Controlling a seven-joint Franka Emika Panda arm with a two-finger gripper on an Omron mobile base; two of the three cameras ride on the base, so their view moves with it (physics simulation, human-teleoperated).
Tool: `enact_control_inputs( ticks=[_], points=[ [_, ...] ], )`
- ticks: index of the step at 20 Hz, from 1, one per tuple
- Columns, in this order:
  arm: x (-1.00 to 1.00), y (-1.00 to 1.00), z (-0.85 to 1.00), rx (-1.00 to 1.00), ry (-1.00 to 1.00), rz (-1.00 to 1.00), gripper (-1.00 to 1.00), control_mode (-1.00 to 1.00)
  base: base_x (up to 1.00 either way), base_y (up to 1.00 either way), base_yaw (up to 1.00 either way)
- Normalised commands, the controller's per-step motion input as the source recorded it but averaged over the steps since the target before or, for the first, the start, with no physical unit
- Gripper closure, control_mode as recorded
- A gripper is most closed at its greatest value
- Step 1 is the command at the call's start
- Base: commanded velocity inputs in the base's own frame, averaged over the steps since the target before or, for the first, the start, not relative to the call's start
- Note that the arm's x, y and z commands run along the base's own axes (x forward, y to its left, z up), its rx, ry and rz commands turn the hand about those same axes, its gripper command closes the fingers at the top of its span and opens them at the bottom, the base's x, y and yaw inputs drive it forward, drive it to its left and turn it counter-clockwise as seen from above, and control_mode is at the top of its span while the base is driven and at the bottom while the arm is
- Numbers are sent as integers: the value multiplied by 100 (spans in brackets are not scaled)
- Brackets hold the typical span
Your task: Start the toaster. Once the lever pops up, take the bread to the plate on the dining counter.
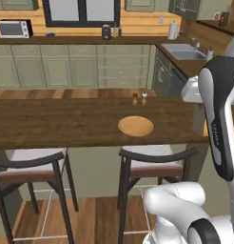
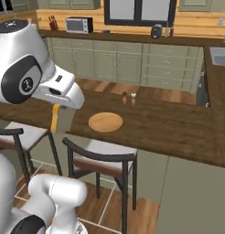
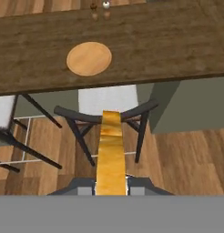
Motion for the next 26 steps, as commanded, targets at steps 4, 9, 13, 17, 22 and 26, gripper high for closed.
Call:
enact_control_inputs(
  ticks=[4, 9, 13, 17, 22, 26],
  points=[
    [0, 0, 0, 0, 0, 0, 100, 100, 76, 16, -49],
    [40, 5, 0, 6, 3, -14, 100, -100, 26, 8, -20],
    [76, 0, 0, 21, 0, 17, 100, -100, 0, 0, 0],
    [97, 0, -11, 23, 1, 53, 100, -100, 0, 0, 0],
    [100, 18, -46, 14, 7, 53, 100, -100, 0, 0, 0],
    [100, 7, -78, 3, 2, 45, 100, -100, 0, 0, 0]
  ],
)
